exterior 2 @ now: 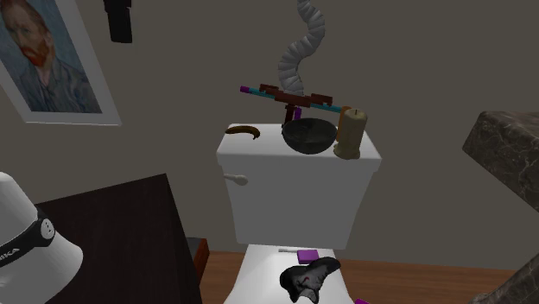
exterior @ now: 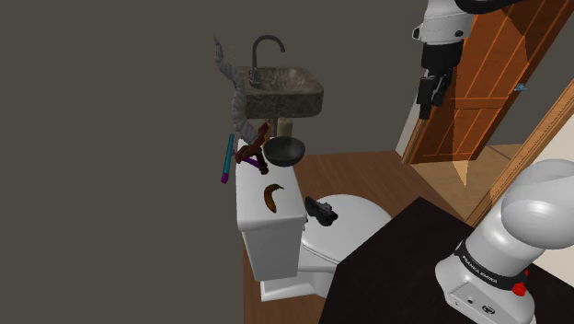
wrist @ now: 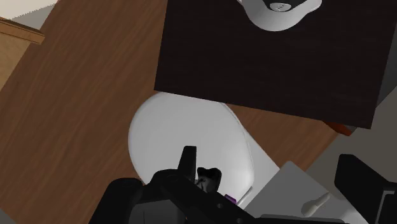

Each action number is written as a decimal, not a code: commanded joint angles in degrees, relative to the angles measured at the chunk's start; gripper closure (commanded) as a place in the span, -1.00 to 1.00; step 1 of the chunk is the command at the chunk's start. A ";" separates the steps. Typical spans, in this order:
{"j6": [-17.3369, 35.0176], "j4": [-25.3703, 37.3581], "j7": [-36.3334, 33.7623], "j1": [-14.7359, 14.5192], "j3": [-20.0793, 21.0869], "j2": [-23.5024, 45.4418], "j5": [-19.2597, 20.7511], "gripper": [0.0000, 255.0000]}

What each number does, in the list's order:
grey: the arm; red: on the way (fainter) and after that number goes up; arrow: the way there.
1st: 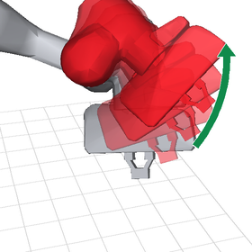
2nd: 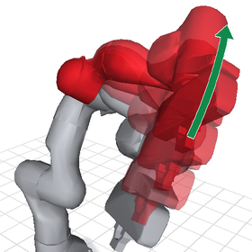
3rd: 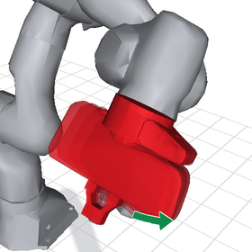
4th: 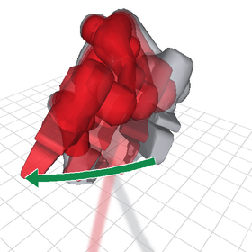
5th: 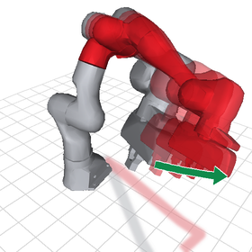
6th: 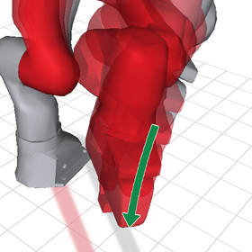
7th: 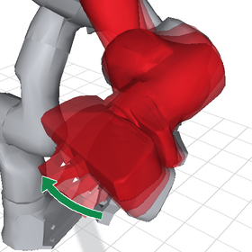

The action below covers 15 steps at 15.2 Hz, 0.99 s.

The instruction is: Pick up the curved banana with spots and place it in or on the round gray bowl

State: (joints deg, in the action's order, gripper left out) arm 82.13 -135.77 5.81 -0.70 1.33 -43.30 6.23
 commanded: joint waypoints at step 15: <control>20.25 -3.92 -25.41 -1.82 15.74 14.92 -8.88 -1.00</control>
State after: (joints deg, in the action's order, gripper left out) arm 101.09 -140.15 -17.73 -2.56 16.08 -29.91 -2.43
